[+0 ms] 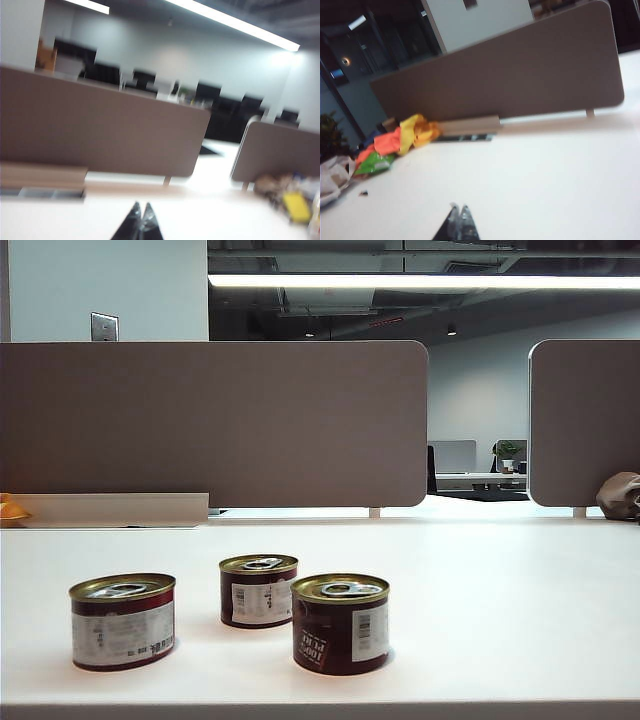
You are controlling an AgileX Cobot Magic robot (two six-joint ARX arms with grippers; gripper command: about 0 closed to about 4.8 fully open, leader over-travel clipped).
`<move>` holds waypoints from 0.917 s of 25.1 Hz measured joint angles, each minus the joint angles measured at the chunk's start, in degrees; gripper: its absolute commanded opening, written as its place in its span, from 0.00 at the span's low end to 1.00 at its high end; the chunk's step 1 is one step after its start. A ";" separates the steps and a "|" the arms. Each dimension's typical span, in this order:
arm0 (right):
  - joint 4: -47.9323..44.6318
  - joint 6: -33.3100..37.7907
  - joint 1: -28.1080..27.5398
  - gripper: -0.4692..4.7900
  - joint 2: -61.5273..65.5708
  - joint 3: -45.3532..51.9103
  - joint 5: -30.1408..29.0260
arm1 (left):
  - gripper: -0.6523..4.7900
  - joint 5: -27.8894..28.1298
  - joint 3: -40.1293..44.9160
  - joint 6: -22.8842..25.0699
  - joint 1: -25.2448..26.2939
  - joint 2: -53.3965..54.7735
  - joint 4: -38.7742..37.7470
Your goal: Pick up the cans one by one and stack them together.
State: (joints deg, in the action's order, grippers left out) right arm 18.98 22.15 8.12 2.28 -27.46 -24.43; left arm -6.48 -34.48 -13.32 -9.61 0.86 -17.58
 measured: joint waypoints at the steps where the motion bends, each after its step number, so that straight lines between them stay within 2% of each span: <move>1: 1.66 -0.46 0.00 0.09 1.07 -0.94 -0.55 | 0.11 0.04 -1.44 0.59 0.00 0.44 -3.19; 2: 3.17 -1.16 -0.02 0.09 2.34 -1.86 -1.46 | 0.11 0.42 -3.15 1.75 0.00 1.44 -7.28; 3: 6.10 -4.13 0.00 0.09 5.64 -4.24 -4.96 | 0.11 0.76 -5.70 3.78 0.00 4.09 -13.68; 5: 7.78 -7.85 0.00 0.09 10.84 -7.28 -10.97 | 0.11 0.39 -8.66 5.14 0.00 9.77 -21.38; 9: 8.15 -12.55 0.35 0.09 21.73 -10.38 -17.86 | 0.11 -7.39 -8.94 5.16 0.00 20.52 -26.16; 11: 8.90 -13.25 2.27 0.17 29.11 -10.93 -18.73 | 0.12 -13.97 -8.83 5.35 -0.02 29.79 -28.13; 14: 8.94 -13.68 8.59 0.26 39.08 -11.04 -18.38 | 0.24 -16.31 -8.83 6.43 -0.13 40.41 -28.26; 16: 9.01 -14.38 12.39 0.33 44.11 -10.99 -17.31 | 0.26 -16.50 -8.79 7.58 -0.13 45.00 -28.52; 17: 8.83 -14.75 15.06 0.39 46.82 -11.02 -16.57 | 0.27 -16.55 -8.79 8.13 -0.28 47.39 -28.46; 19: 7.34 -16.06 24.79 0.56 56.13 -11.23 -10.80 | 0.27 -16.68 -8.68 10.14 -2.21 54.01 -28.61; 21: 7.28 -16.26 28.65 0.73 59.49 -11.32 -6.27 | 0.27 -16.70 -8.50 10.78 -4.11 54.90 -28.52; 23: 6.80 -17.07 32.72 0.83 63.58 -12.15 -0.63 | 0.27 -15.93 -8.46 10.97 -6.95 55.34 -28.52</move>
State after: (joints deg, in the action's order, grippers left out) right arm 25.78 5.08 40.84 65.87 -39.62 -25.06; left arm -22.41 -42.94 -2.35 -16.56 56.21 -46.11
